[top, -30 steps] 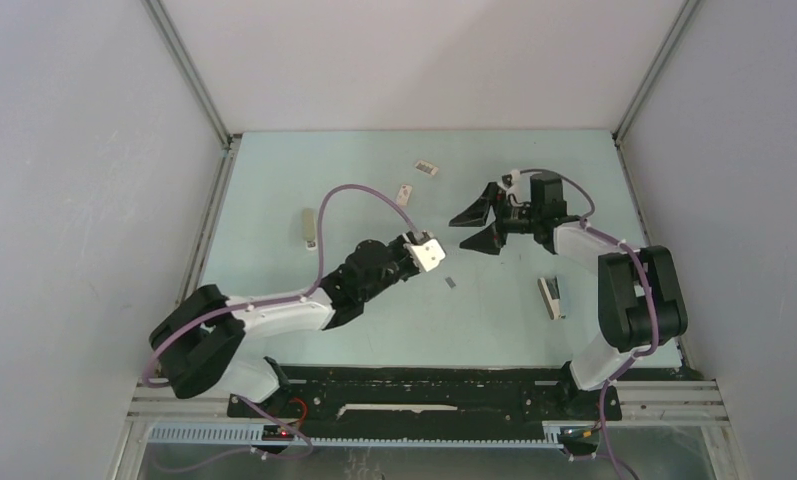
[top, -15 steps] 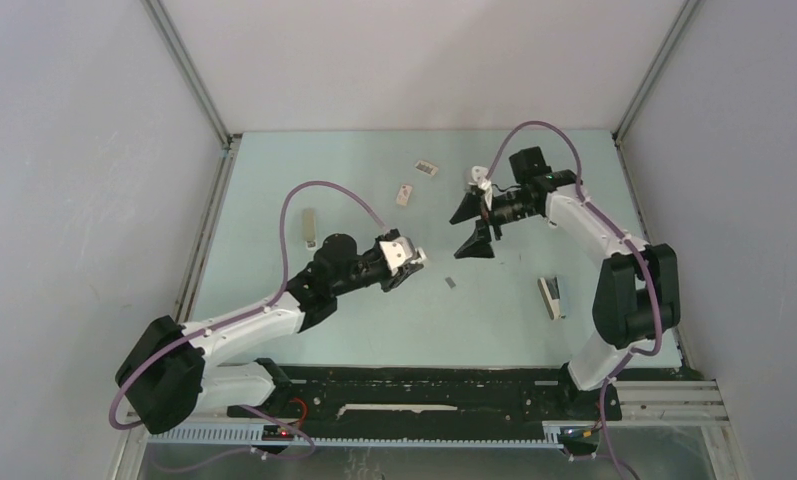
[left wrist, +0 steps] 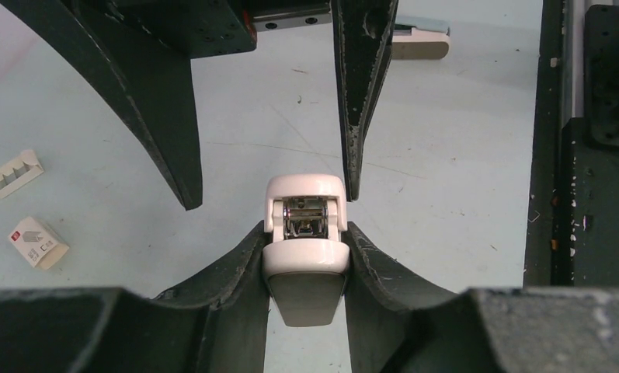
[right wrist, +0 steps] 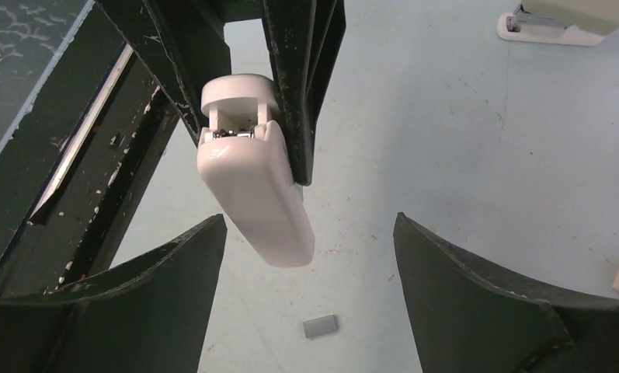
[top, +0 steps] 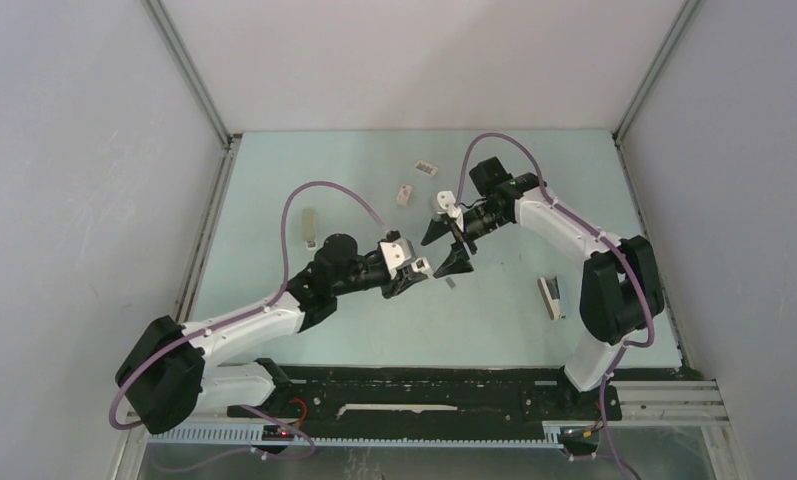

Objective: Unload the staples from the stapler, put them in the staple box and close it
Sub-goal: Unload the staple at the center of the board.

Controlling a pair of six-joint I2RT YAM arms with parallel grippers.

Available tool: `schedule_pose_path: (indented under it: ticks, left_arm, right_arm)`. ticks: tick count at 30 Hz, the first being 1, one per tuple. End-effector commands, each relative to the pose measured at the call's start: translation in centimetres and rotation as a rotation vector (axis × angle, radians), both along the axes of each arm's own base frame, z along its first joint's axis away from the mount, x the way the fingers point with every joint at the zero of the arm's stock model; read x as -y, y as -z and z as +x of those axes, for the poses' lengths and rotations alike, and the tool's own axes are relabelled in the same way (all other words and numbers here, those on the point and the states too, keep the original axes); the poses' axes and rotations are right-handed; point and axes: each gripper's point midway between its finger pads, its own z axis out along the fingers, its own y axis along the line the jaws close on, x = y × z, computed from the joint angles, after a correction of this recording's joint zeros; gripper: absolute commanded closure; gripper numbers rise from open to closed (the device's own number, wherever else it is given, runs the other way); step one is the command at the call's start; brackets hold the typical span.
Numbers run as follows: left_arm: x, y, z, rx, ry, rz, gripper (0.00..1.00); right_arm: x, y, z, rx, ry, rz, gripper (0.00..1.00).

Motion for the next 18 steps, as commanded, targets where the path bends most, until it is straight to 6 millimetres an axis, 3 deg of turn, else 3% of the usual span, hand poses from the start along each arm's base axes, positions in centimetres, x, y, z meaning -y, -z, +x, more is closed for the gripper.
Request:
schedule_pose_path:
  ticks: [1,11,18]
  left_arm:
    - [0.8,-4.0,0.8,0.064,-0.004,-0.103,1.0]
    - [0.3,-4.7,1.0,0.069,-0.051,-0.16,1.0]
    - [-0.3,-4.6,1.1,0.066,-0.084,-0.189,1.0]
  right_arm:
    - [-0.4,0.4,-1.1,0.005,-0.038,-0.011,0.13]
    - [-1.2,1.8,-2.0,-0.015,-0.04,-0.064,0.28]
    - [-1.5,2.0,-3.0,-0.029,-0.066,-0.069,0.53]
